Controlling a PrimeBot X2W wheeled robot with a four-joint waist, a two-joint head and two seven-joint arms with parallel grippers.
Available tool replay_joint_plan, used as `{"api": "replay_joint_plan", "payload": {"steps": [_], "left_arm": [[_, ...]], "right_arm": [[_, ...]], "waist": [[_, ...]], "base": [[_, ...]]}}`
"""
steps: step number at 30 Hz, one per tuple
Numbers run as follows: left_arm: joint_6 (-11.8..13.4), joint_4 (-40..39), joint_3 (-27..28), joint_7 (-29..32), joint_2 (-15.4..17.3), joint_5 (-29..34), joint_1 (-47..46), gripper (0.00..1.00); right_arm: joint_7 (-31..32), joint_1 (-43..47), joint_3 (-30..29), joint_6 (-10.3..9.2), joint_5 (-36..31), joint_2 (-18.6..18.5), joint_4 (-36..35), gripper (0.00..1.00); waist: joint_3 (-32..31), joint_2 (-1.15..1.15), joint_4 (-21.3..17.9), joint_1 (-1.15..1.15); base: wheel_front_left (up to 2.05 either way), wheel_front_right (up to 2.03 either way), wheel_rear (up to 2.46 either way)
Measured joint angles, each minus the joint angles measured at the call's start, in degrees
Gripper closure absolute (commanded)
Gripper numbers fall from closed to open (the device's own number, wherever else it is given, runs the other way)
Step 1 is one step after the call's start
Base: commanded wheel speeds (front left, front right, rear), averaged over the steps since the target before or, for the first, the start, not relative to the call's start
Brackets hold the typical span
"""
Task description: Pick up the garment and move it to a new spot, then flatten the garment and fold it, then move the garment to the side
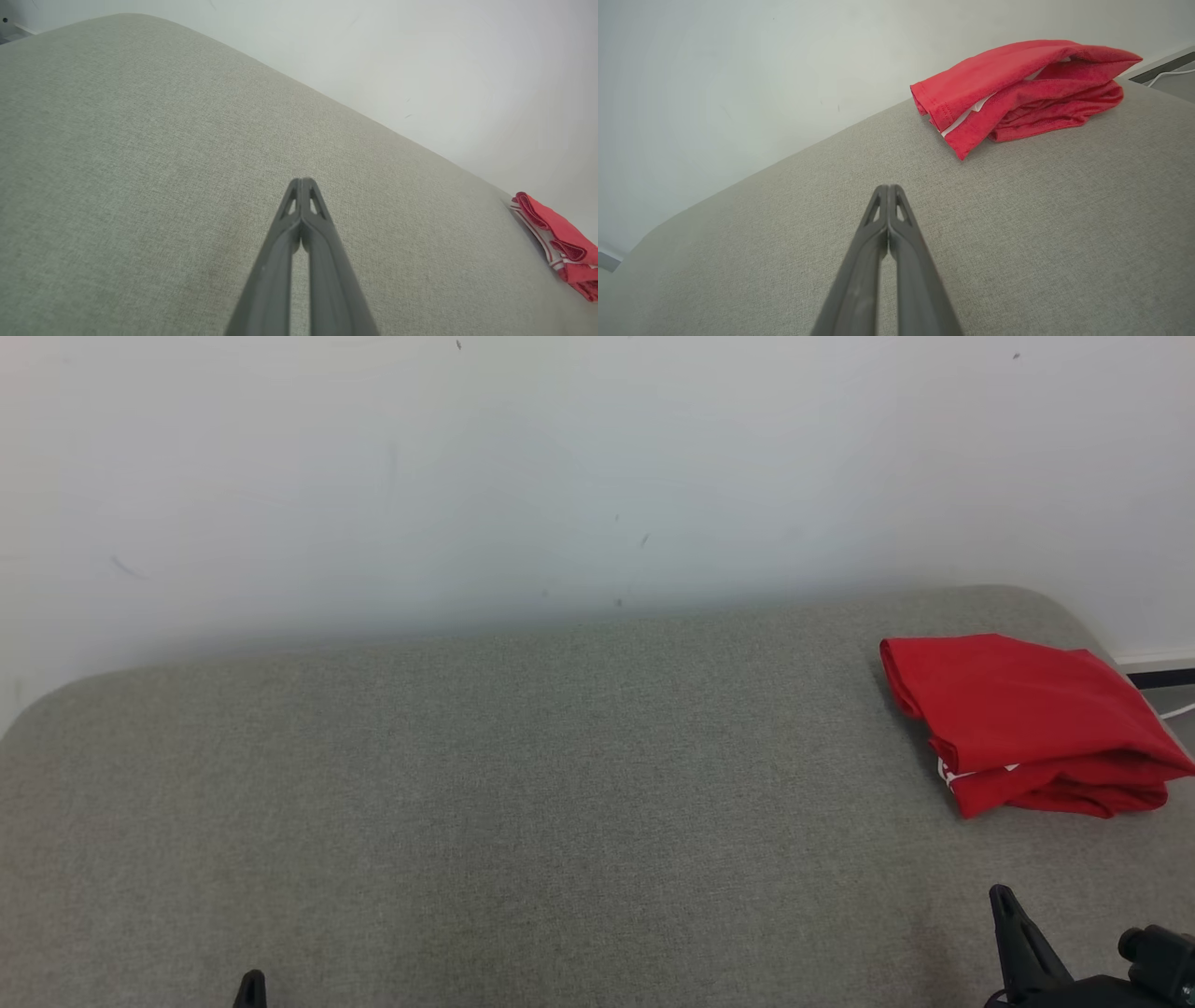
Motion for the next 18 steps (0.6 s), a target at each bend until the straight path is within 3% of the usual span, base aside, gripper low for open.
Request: {"api": "replay_joint_plan", "payload": {"steps": [18], "left_arm": [[-2.24, 2.01, 2.54, 2.41, -1.13, -13.71, -2.47, 1.00]], "right_arm": [[2.92, -2.42, -3.01, 2.50, 10.94, 2.58, 2.00, 1.00]], "waist": [[1.06, 0.00, 0.60, 0.00]], "base": [[0.00, 0.00, 0.00]]}}
